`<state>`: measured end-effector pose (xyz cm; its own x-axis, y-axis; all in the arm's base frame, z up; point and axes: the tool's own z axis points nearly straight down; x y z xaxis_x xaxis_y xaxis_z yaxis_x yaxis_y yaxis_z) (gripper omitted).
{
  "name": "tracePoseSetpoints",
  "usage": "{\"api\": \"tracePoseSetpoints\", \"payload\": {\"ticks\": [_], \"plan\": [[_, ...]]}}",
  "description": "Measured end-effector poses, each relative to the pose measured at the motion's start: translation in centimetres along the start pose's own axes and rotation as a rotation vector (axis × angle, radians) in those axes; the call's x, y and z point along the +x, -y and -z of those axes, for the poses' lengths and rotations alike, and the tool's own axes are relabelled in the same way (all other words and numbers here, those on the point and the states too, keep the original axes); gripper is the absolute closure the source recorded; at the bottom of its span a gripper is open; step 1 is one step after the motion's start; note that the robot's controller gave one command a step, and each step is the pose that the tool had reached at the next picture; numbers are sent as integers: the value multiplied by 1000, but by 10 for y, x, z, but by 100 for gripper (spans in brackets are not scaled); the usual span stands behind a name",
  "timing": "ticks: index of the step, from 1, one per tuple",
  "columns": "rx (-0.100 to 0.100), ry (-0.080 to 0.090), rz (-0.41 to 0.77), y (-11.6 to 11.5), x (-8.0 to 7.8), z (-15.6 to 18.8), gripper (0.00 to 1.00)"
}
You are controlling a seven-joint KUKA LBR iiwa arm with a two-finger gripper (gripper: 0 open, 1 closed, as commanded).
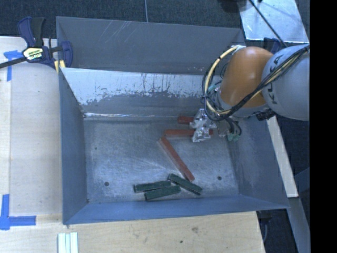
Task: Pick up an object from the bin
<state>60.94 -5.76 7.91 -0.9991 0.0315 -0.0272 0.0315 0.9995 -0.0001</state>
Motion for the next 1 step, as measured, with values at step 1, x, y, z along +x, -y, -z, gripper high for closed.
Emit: {"api": "tracePoseSetpoints", "payload": {"ticks": [1], "plan": [[1, -14, 38, 4, -19, 189, 100]]}}
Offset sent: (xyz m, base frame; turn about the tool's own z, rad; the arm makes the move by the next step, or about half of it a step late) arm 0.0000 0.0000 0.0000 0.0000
